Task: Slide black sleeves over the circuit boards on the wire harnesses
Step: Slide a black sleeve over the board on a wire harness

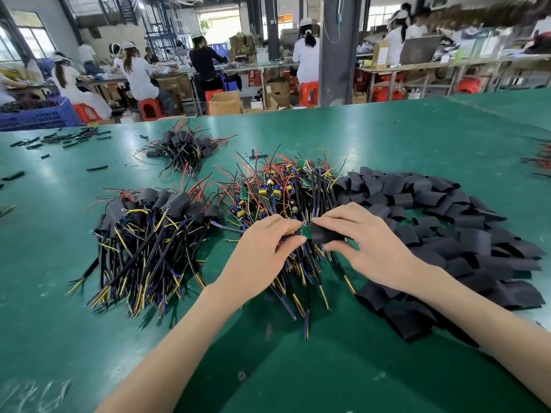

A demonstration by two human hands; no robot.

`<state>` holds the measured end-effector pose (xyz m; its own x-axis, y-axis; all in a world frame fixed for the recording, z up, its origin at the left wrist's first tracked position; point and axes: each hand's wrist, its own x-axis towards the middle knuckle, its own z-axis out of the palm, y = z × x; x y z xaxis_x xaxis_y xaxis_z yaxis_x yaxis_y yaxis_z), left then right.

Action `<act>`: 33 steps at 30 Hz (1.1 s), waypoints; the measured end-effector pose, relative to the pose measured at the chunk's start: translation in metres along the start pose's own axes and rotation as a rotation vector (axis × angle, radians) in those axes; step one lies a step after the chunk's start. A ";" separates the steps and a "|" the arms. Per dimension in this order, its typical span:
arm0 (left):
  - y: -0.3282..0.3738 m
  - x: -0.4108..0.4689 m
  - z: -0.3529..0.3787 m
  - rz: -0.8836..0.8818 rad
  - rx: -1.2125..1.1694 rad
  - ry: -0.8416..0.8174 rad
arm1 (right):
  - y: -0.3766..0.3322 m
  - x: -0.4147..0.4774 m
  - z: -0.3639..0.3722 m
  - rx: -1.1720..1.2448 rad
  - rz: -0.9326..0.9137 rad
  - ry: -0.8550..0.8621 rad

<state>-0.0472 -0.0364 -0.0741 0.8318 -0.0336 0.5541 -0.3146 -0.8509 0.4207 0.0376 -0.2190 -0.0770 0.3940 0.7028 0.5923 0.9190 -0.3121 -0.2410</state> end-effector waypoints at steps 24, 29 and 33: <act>0.003 0.000 -0.002 -0.300 -0.350 -0.024 | -0.007 0.000 0.001 0.010 -0.088 0.009; 0.006 0.004 -0.017 -0.199 -0.219 0.090 | 0.003 -0.001 0.005 0.008 0.018 0.020; -0.004 0.010 -0.044 -0.058 0.004 0.477 | 0.053 0.000 -0.007 -0.322 0.281 0.025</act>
<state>-0.0577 -0.0101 -0.0389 0.5447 0.2577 0.7980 -0.2714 -0.8462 0.4585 0.0859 -0.2400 -0.0841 0.6240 0.5475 0.5576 0.7227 -0.6756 -0.1455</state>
